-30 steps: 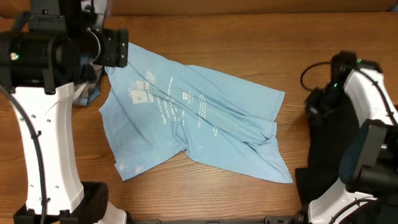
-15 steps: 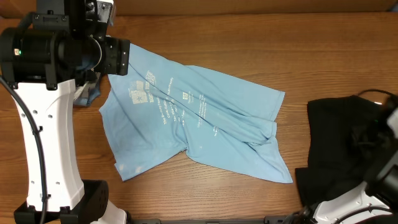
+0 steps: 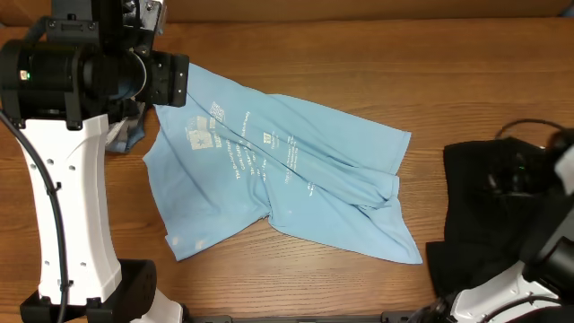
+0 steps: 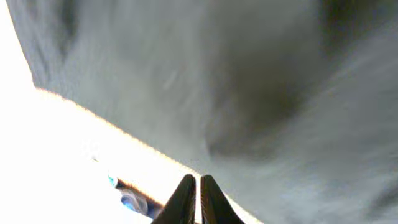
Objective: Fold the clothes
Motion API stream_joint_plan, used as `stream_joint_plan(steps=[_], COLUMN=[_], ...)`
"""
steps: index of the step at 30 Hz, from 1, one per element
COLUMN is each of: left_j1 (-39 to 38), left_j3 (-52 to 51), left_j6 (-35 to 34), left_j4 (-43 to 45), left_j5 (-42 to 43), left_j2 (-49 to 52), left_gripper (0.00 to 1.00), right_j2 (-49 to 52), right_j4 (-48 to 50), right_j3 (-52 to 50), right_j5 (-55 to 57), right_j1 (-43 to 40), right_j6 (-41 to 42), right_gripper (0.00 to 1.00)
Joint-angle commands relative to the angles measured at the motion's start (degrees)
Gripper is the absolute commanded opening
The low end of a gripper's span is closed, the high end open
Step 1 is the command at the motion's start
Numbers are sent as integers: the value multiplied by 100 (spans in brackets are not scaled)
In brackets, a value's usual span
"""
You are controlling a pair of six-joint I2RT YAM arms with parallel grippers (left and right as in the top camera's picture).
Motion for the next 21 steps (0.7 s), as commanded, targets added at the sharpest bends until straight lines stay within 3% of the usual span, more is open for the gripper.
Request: stream_joint_plan(steps=[1,5,10,15,16,21], left_j1=[-37,-37,-37,-37,-37,-37], left_j3=[22,22,22,22,22,22], left_j6=[-76,-74,-74,-70,-52,-57], left_j4=[46,61,37,44,42,17], left_j5=[24,22,22,20,17,22], left_j2=[2,2,2,2,2,2], left_gripper=[88,89,91,94,94,94], right_j2=[-238,-238,-238,-238,-238,-238], right_j4=[-96,-22,361,929,957,1102], right_j3=[22,-317,-979,-1217,-809,306], right_j5=[675,2459,3126,3980,4057,4006], right_j1=[509,981,935,-109,-678,-1357], right_j6=[330,1333,1947,2566,2710,2227], right_gripper=[9,13,20,16,14,15])
